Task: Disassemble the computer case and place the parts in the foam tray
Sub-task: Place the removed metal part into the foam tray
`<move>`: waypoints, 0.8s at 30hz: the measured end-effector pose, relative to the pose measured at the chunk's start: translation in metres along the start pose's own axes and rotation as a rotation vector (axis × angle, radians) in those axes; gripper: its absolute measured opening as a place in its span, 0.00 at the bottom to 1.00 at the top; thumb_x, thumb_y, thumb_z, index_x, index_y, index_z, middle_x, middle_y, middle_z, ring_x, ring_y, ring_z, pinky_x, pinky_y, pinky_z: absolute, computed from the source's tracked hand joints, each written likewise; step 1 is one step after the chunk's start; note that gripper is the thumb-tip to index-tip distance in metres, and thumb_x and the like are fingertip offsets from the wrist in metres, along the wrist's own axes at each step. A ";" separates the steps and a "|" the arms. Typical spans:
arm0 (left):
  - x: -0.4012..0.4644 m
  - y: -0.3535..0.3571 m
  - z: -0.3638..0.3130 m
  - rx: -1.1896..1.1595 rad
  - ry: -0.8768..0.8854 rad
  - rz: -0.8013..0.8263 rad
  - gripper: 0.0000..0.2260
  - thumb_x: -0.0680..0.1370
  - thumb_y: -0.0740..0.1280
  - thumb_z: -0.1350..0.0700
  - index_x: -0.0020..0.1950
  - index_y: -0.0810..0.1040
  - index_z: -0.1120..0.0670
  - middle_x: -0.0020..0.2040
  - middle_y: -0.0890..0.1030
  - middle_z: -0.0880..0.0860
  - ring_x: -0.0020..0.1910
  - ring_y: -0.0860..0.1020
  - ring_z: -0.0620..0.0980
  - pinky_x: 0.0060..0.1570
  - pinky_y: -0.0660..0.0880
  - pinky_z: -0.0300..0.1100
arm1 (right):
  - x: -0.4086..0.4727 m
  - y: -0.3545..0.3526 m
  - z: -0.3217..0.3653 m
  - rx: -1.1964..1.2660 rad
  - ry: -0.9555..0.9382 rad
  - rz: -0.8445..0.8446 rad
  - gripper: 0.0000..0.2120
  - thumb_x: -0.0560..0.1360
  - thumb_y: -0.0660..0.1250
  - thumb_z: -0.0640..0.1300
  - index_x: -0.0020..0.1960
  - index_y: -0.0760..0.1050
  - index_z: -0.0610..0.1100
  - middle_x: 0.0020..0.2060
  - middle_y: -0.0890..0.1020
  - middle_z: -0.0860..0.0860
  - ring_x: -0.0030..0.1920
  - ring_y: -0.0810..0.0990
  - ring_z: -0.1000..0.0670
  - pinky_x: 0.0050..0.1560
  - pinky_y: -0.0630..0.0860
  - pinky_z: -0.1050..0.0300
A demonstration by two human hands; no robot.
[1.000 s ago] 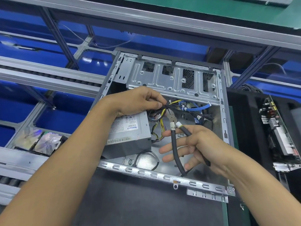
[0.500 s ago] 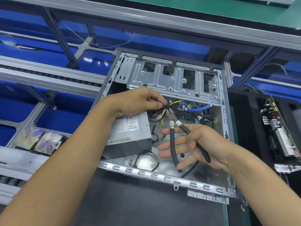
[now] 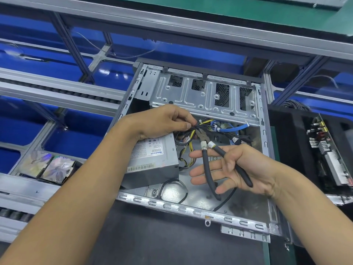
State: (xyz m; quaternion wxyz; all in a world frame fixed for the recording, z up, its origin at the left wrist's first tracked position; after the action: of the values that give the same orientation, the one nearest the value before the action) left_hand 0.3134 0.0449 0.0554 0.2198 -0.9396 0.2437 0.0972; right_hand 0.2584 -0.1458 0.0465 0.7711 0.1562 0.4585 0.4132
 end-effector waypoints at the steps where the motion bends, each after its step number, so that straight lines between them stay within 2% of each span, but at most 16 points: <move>1: 0.000 0.000 -0.001 0.001 0.002 -0.008 0.10 0.84 0.65 0.57 0.63 0.82 0.52 0.54 0.85 0.59 0.49 0.81 0.45 0.53 0.77 0.36 | 0.001 -0.001 0.001 -0.004 0.002 -0.003 0.34 0.59 0.55 0.29 0.62 0.82 0.37 0.59 0.81 0.30 0.61 0.81 0.30 0.35 0.85 0.48; 4: -0.002 0.000 -0.003 0.008 0.009 -0.028 0.09 0.84 0.66 0.58 0.62 0.83 0.52 0.54 0.84 0.58 0.48 0.80 0.43 0.50 0.76 0.32 | 0.000 -0.004 0.004 -0.017 0.017 -0.019 0.34 0.60 0.53 0.29 0.61 0.83 0.36 0.54 0.83 0.32 0.56 0.83 0.30 0.32 0.85 0.50; 7: -0.003 0.000 -0.005 0.021 0.023 -0.032 0.09 0.84 0.66 0.58 0.62 0.83 0.52 0.53 0.85 0.56 0.47 0.80 0.42 0.50 0.76 0.32 | 0.000 -0.005 0.006 -0.053 0.032 -0.052 0.33 0.60 0.51 0.29 0.58 0.84 0.36 0.45 0.84 0.36 0.49 0.86 0.33 0.29 0.84 0.52; 10: -0.003 0.000 -0.004 0.007 0.023 -0.021 0.10 0.84 0.66 0.58 0.63 0.83 0.51 0.54 0.86 0.55 0.51 0.82 0.49 0.58 0.77 0.41 | -0.001 -0.010 0.007 -0.104 0.055 -0.139 0.30 0.61 0.50 0.30 0.54 0.84 0.35 0.37 0.81 0.40 0.38 0.85 0.38 0.23 0.79 0.56; 13: -0.002 0.000 -0.003 0.012 0.019 -0.028 0.11 0.84 0.67 0.57 0.64 0.83 0.50 0.55 0.86 0.53 0.58 0.82 0.53 0.62 0.77 0.43 | -0.002 -0.010 0.009 -0.166 0.068 -0.201 0.25 0.61 0.51 0.31 0.52 0.78 0.35 0.34 0.78 0.40 0.33 0.82 0.40 0.20 0.75 0.59; 15: -0.001 -0.001 -0.002 0.015 0.024 -0.031 0.10 0.83 0.67 0.57 0.64 0.83 0.51 0.55 0.86 0.52 0.58 0.82 0.53 0.63 0.77 0.43 | -0.002 -0.008 0.011 -0.217 0.064 -0.226 0.23 0.61 0.50 0.32 0.50 0.76 0.37 0.33 0.78 0.41 0.31 0.81 0.41 0.22 0.75 0.59; 19: -0.001 0.000 -0.001 0.008 0.031 -0.027 0.10 0.84 0.67 0.58 0.63 0.83 0.51 0.54 0.86 0.52 0.54 0.83 0.50 0.61 0.77 0.41 | -0.003 -0.003 0.012 -0.327 0.049 -0.255 0.21 0.61 0.51 0.33 0.50 0.73 0.38 0.33 0.77 0.43 0.30 0.78 0.42 0.37 0.74 0.52; 22: -0.001 0.000 -0.002 0.001 0.045 -0.025 0.10 0.84 0.66 0.59 0.63 0.83 0.52 0.54 0.86 0.54 0.52 0.82 0.48 0.60 0.77 0.43 | -0.003 -0.001 0.011 -0.337 0.040 -0.280 0.20 0.61 0.51 0.33 0.49 0.72 0.38 0.32 0.76 0.43 0.29 0.75 0.43 0.38 0.69 0.51; 24: 0.000 0.001 -0.002 -0.003 0.043 -0.027 0.10 0.84 0.66 0.58 0.63 0.83 0.52 0.54 0.86 0.57 0.52 0.83 0.52 0.61 0.78 0.46 | -0.003 0.000 0.010 -0.342 0.028 -0.294 0.19 0.59 0.52 0.34 0.48 0.71 0.39 0.30 0.75 0.44 0.28 0.73 0.44 0.36 0.67 0.52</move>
State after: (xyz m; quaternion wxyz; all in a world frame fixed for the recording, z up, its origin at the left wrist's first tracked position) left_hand 0.3133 0.0437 0.0565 0.2145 -0.9450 0.2355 0.0742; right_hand 0.2662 -0.1473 0.0533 0.8319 -0.0510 0.4100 0.3703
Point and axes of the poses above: each hand's wrist, its own x-axis towards the middle knuckle, its own y-axis out of the palm, z = x × y, the point moved 6 cm from there along x, towards the middle knuckle
